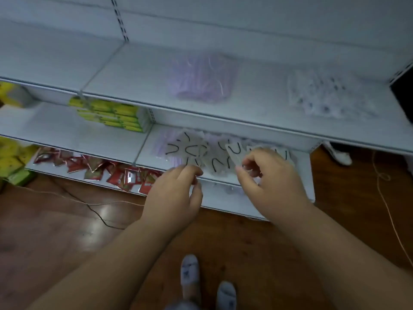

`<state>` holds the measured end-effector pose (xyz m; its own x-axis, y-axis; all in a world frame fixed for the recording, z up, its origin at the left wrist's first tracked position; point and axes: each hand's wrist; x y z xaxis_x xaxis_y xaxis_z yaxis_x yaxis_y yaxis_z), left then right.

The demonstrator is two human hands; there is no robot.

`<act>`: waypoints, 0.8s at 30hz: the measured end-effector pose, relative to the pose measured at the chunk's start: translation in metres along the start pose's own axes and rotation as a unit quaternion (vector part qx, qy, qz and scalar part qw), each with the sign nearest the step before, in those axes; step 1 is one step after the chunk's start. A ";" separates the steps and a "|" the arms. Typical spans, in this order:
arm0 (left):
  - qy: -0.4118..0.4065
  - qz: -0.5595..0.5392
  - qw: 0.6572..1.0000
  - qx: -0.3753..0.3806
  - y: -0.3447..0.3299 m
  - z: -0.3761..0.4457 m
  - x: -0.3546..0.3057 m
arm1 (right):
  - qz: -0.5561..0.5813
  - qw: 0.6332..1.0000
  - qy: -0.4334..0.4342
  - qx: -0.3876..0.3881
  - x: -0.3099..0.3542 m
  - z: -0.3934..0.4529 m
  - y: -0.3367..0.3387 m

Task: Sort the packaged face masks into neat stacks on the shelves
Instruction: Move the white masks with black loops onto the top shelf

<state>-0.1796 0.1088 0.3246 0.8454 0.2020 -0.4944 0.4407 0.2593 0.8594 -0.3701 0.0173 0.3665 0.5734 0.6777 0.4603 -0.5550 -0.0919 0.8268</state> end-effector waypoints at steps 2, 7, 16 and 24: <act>-0.002 -0.004 0.999 0.036 -0.029 0.010 0.013 | 0.008 0.999 -0.044 0.030 -0.020 -0.011 -0.026; 0.002 -0.026 0.994 0.104 -0.105 0.025 0.022 | 0.039 0.993 -0.106 0.039 -0.074 -0.022 -0.085; 0.072 -0.044 0.982 0.170 -0.251 0.060 0.010 | 0.026 0.979 -0.199 0.036 -0.225 -0.042 -0.168; 0.116 -0.047 0.969 0.211 -0.368 0.089 -0.021 | -0.057 0.953 -0.274 0.115 -0.393 -0.047 -0.228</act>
<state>-0.3328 -0.0753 0.0305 0.7265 0.4153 -0.5475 0.6383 -0.1127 0.7615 -0.4971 -0.1940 -0.0175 0.8853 0.2167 0.4115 -0.3598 -0.2416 0.9012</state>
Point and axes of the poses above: each hand's wrist, its own z-axis towards the middle knuckle, its own y-axis out of the back of the hand, x = y × z, and after that the axes turned 8 degrees about y, right-handed
